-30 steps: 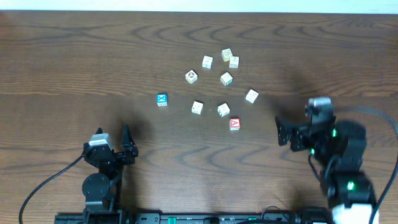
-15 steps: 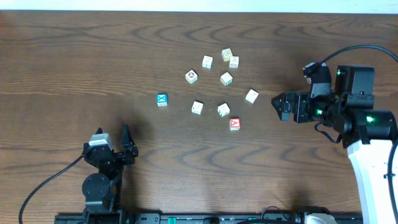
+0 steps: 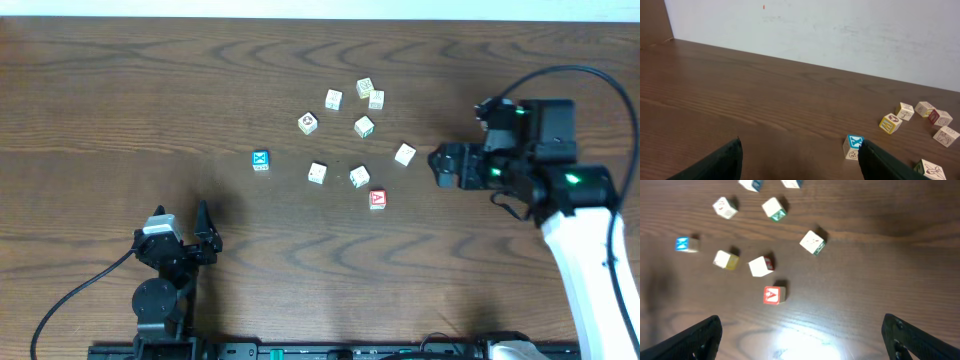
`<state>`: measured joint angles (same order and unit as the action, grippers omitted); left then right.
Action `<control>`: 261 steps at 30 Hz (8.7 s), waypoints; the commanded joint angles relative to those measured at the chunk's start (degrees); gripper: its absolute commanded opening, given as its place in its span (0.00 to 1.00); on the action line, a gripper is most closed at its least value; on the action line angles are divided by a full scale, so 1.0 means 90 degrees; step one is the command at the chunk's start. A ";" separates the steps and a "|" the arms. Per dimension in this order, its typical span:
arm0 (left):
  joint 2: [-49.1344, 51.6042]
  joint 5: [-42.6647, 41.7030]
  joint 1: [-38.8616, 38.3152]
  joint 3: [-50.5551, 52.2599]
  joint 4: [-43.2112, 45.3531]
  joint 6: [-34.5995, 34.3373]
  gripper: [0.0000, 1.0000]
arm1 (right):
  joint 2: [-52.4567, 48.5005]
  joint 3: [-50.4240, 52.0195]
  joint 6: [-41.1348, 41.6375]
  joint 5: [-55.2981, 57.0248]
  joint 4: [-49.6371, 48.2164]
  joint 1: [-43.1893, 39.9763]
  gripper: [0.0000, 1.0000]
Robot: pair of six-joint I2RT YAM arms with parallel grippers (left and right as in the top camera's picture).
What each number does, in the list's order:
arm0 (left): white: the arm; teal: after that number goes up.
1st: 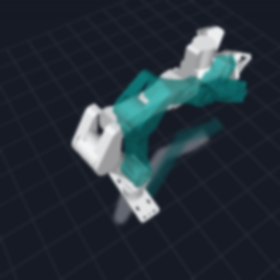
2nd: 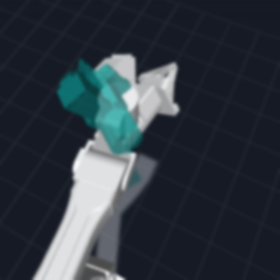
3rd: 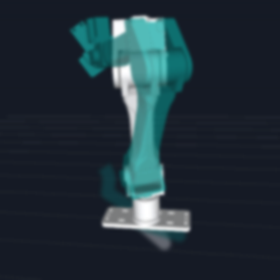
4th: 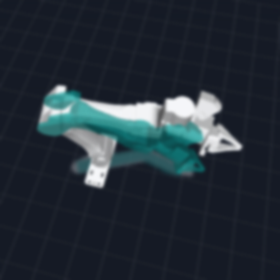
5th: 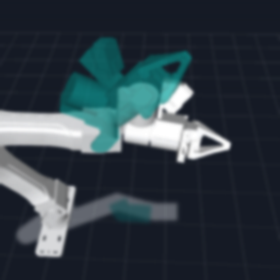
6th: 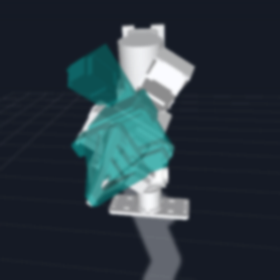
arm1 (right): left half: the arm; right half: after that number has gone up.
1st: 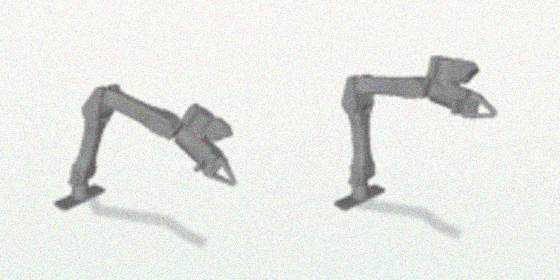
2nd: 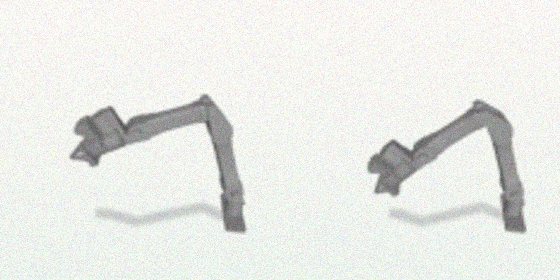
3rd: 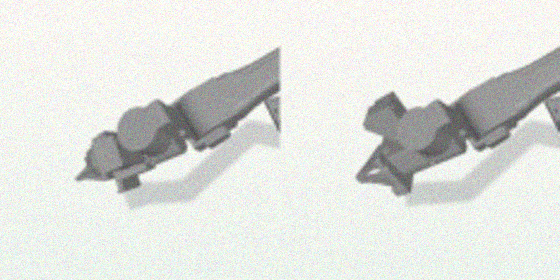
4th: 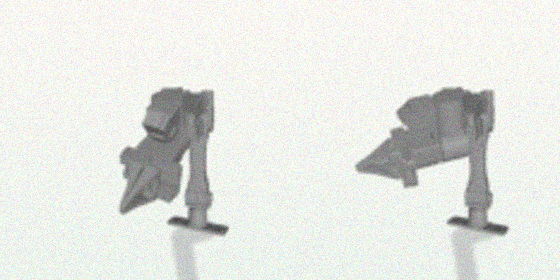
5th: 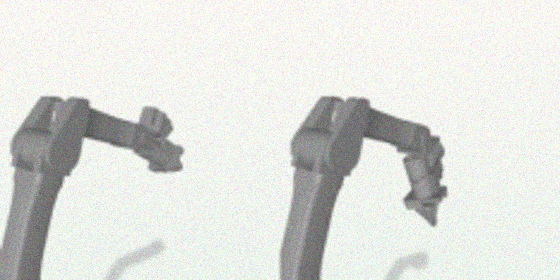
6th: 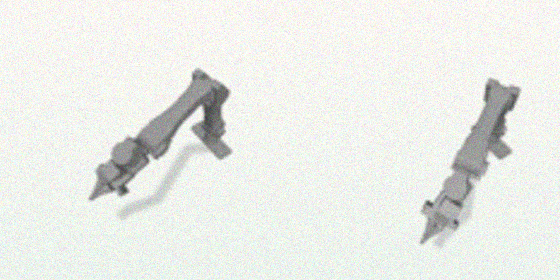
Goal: Lift 3 blocks
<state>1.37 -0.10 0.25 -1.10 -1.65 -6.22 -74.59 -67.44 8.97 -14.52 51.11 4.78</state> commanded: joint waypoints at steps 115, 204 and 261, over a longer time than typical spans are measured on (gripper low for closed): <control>0.0005 0.0066 -0.0019 0.0097 -0.0284 -0.0056 0.74 | -0.2596 -0.0012 0.1472 0.1394 -0.0148 0.1613 0.24; 0.0005 0.0066 -0.0019 0.0097 -0.0284 -0.0056 0.74 | -0.2980 0.0372 -0.1008 0.0709 -0.2603 0.2356 0.70; 0.0005 0.0066 -0.0019 0.0097 -0.0284 -0.0056 0.74 | -0.3534 0.0372 0.0335 0.1253 -0.1943 0.3364 0.18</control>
<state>1.39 -0.10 0.25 -1.10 -1.67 -6.22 -106.02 -64.07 9.28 -4.67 32.84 34.44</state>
